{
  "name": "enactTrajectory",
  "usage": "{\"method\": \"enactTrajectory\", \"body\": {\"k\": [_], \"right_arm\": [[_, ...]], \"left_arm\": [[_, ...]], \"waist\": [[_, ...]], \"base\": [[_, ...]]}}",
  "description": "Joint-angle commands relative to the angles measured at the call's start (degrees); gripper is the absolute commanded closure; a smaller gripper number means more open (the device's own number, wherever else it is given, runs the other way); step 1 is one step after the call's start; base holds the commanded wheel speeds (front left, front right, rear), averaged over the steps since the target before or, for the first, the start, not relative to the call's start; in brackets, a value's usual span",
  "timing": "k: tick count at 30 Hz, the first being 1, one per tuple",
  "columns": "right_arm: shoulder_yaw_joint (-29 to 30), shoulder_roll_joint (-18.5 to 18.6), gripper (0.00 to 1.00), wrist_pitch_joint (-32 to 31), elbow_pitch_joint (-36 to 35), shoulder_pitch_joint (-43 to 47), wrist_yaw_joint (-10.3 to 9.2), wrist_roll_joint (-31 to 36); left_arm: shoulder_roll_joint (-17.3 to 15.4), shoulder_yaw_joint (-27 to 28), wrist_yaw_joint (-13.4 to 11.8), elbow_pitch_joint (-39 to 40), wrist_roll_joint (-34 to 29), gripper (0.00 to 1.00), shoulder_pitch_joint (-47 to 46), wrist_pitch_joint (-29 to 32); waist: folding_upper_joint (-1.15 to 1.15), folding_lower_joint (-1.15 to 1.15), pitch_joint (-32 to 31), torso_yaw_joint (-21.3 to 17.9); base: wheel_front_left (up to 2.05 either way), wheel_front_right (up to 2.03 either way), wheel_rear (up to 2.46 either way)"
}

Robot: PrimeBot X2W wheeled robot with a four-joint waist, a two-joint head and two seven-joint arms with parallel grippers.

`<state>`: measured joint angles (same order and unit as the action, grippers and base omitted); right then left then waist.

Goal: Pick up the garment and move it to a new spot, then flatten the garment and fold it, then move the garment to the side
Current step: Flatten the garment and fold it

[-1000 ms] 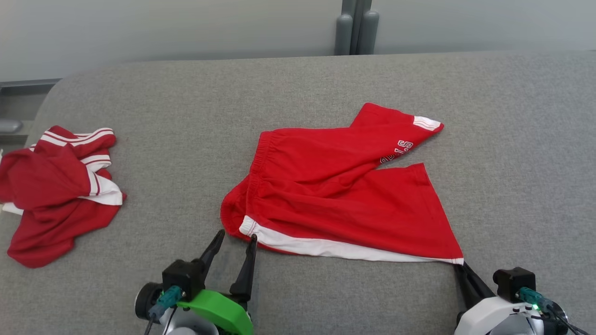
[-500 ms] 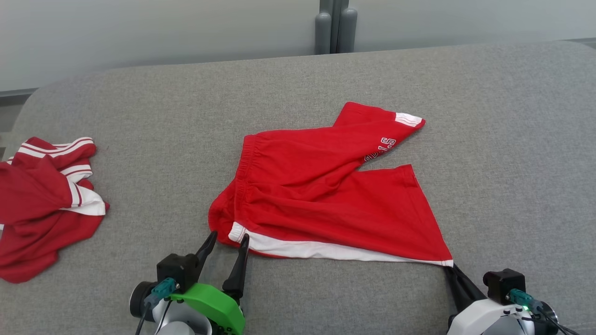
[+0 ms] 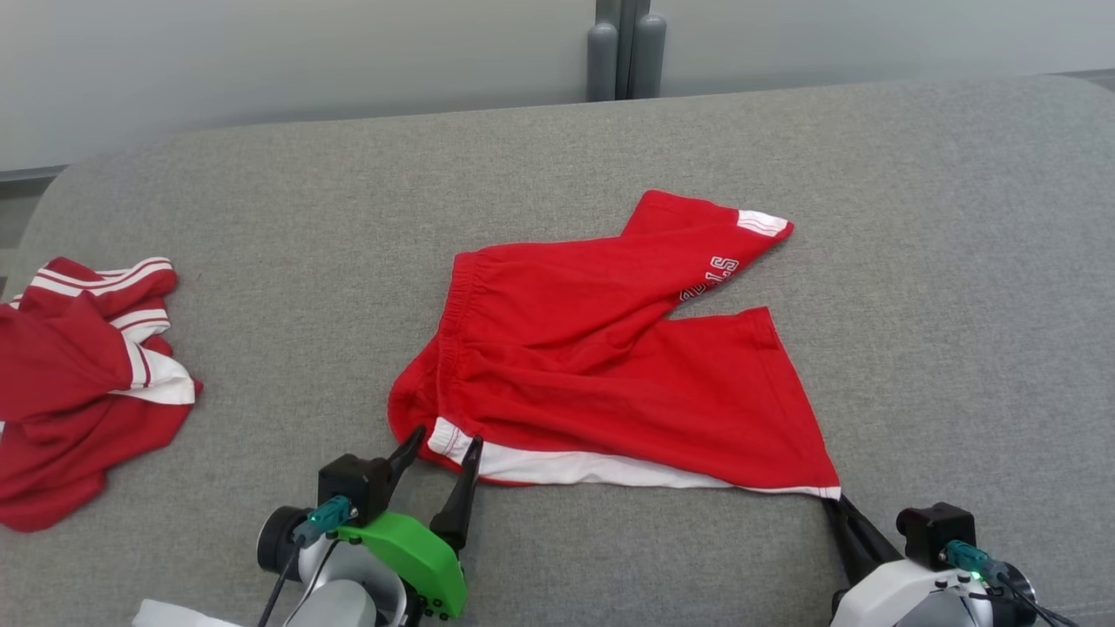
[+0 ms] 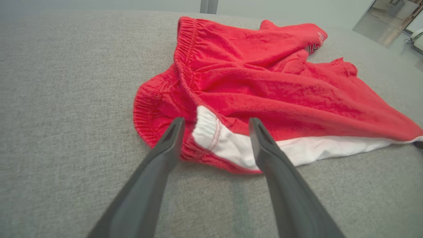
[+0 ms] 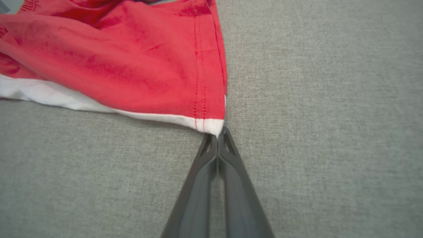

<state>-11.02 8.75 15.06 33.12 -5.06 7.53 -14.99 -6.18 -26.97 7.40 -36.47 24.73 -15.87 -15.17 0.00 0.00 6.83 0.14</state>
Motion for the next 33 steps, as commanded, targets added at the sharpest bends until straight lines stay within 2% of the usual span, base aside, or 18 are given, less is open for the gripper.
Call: {"method": "enactTrajectory", "body": {"k": [1, 7, 8, 9, 10, 11, 19, 25, 29, 33], "right_arm": [[-0.18, 0.07, 1.0, 0.13, 0.03, -0.52, -0.08, -0.42], [-0.14, -0.01, 1.0, 0.14, -0.5, -0.97, -0.08, -0.39], [-0.09, -0.05, 1.0, 0.14, -0.6, -1.07, -0.08, -0.4], [-0.04, -0.07, 1.0, 0.14, -0.69, -1.11, -0.08, -0.39], [-0.01, -0.09, 1.0, 0.14, -0.76, -1.15, -0.08, -0.38], [0.01, -0.13, 1.0, 0.15, -0.86, -1.21, -0.08, -0.37], [0.63, -0.48, 1.0, 0.15, -2.1, -1.44, -0.08, -0.75], [2.24, -0.89, 1.0, 0.15, -5.89, -2.43, -0.08, -1.99], [2.24, 0.14, 1.0, 0.15, -9.27, -5.15, -0.08, -3.09], [0.38, 2.07, 1.0, 0.15, -11.51, -11.24, -0.08, -4.25]], "left_arm": [[-0.61, -0.28, 0.17, -0.56, -0.11, 0.0, -1.54, 0.03], [-0.83, -1.01, 0.17, -2.84, -0.96, 0.02, -2.82, 0.03], [-0.76, -1.15, 0.17, -3.16, -1.14, 0.28, -3.06, 0.03], [-0.69, -1.19, 0.17, -3.42, -1.08, 0.59, -3.22, 0.03], [-0.72, -1.2, 0.17, -3.77, -1.1, 0.95, -3.31, 0.03], [-0.7, -1.18, 0.17, -4.19, -1.11, 1.0, -3.34, 0.03], [-0.77, -2.44, 0.17, -7.08, 0.0, 1.0, -4.24, 0.03], [-1.94, -1.24, 0.17, -2.19, 1.66, 1.0, -5.36, 0.03], [-4.4, -1.0, 0.16, 2.44, 2.55, 1.0, -8.46, 0.0], [-7.53, -0.54, 0.05, 3.68, 5.29, 1.0, -15.6, 0.0]], "waist": [[0.0, 0.0, 0.15, -0.13], [0.0, 0.0, 0.44, -0.66], [0.0, 0.0, 0.49, -0.71], [0.0, 0.0, 0.54, -0.75], [0.0, 0.0, 0.57, -0.77], [0.0, 0.0, 0.59, -0.79], [0.0, 0.0, 0.09, -0.63], [0.0, 0.0, -1.77, 0.06], [0.0, 0.0, -3.75, 0.69], [0.0, 0.0, -4.94, 1.31]], "base": [[0.0, 0.0, 0.0], [0.0, 0.0, 0.0], [0.0, 0.0, 0.0], [0.0, 0.0, 0.0], [0.0, 0.0, 0.0], [0.0, 0.0, 0.0], [0.0, 0.0, 0.0], [0.0, 0.0, 0.0], [0.0, 0.0, 0.0], [0.0, 0.0, 0.0]]}}
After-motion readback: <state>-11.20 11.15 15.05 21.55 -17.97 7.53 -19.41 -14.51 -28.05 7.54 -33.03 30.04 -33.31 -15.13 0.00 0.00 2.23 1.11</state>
